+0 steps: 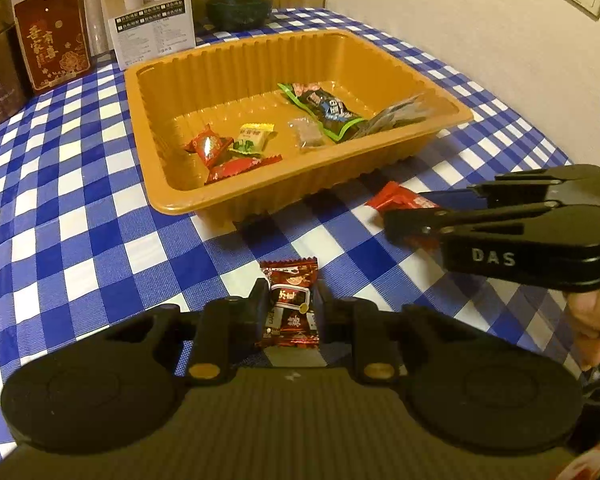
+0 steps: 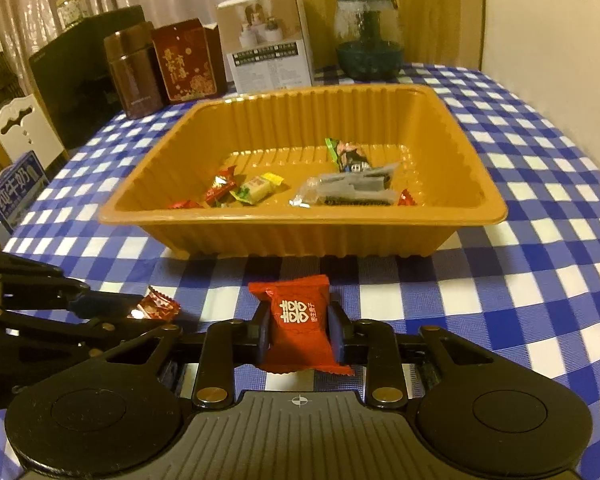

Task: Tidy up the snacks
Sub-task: 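Carry both candies up and over the orange tray with both tools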

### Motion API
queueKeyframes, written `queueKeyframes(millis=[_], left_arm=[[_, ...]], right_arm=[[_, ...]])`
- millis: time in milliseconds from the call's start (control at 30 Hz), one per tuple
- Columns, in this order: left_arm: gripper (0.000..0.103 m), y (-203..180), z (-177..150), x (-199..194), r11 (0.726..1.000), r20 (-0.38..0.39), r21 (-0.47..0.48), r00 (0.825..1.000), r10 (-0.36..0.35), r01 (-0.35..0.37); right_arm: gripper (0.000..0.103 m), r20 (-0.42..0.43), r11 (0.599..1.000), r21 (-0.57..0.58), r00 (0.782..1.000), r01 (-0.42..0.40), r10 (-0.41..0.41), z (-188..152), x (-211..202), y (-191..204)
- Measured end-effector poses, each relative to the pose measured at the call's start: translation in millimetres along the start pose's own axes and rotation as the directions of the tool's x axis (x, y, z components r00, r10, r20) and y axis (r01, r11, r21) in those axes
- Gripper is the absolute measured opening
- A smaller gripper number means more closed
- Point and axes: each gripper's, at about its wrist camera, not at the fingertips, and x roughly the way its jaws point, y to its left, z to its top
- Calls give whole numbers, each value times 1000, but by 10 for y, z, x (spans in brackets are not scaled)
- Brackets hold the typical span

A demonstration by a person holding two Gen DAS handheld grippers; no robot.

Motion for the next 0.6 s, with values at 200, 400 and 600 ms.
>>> queueKeyframes(millis=[200, 400, 600], left_arm=[[21, -57, 63, -91, 999, 31, -36, 999, 7, -6], [21, -182, 78, -190, 999, 59, -49, 998, 0, 3], [21, -277, 107, -284, 998, 93, -62, 996, 6, -1]], right_arm=[[30, 33, 1000, -6, 999, -6, 6, 54, -191, -45], [30, 52, 1000, -14, 998, -16, 17, 64, -370, -87], [30, 78, 999, -41, 997, -16, 19, 79, -593, -126]])
